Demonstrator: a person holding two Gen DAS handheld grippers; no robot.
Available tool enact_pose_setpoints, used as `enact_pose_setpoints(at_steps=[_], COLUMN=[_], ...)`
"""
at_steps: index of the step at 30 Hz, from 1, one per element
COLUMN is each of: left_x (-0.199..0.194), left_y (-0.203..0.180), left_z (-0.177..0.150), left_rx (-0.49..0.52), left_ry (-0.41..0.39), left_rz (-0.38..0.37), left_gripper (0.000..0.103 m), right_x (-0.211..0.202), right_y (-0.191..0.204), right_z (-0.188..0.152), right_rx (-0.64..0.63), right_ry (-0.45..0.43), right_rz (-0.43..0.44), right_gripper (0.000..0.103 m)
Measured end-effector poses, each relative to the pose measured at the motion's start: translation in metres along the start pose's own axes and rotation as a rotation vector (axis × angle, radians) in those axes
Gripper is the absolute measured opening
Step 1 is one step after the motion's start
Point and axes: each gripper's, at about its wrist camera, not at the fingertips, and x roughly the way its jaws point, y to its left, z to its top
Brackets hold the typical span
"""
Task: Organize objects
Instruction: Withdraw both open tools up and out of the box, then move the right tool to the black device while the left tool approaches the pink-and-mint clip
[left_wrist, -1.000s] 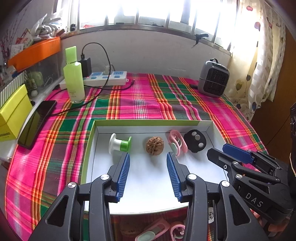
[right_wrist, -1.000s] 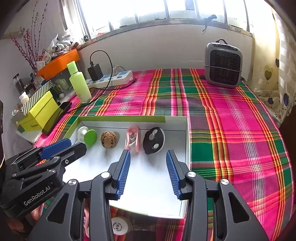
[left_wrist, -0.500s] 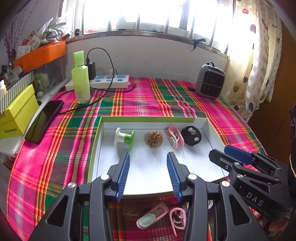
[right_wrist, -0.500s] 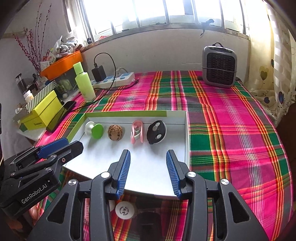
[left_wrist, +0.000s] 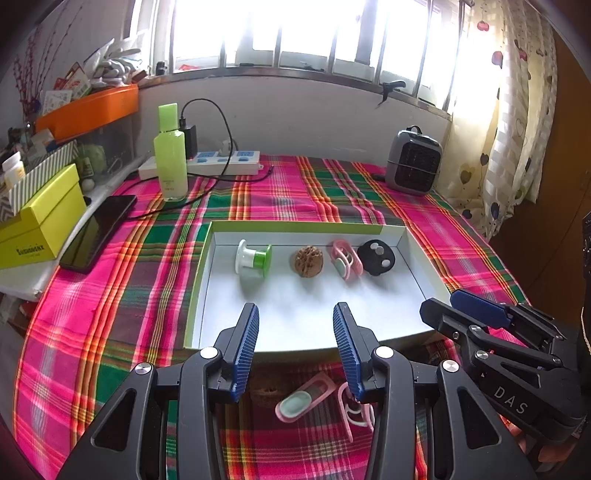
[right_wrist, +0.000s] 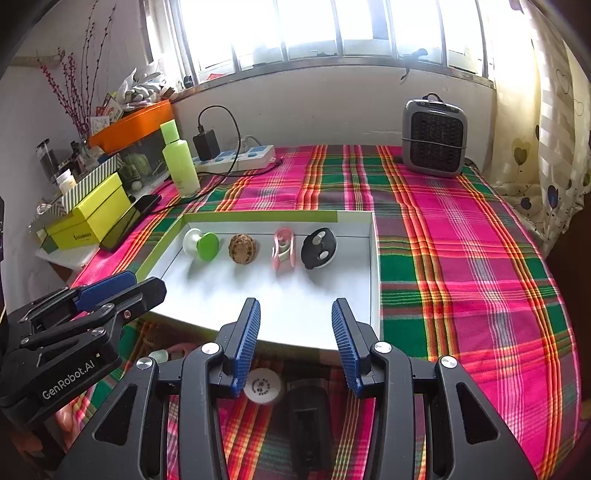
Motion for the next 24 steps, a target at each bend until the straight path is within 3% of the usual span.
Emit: enact_pose_setpoints(at_steps=[24], left_x=[-0.024], left_y=[0.004], left_z=[-0.038], left_rx=[0.007], left_ry=[-0.007], left_rz=[0.004], left_gripper=[0.041], right_x=[-0.026], right_y=[0.008], right_z=[-0.034], right_rx=[-0.004], right_ry=[-0.011], right_rz=[-0.007], right_gripper=[0.042])
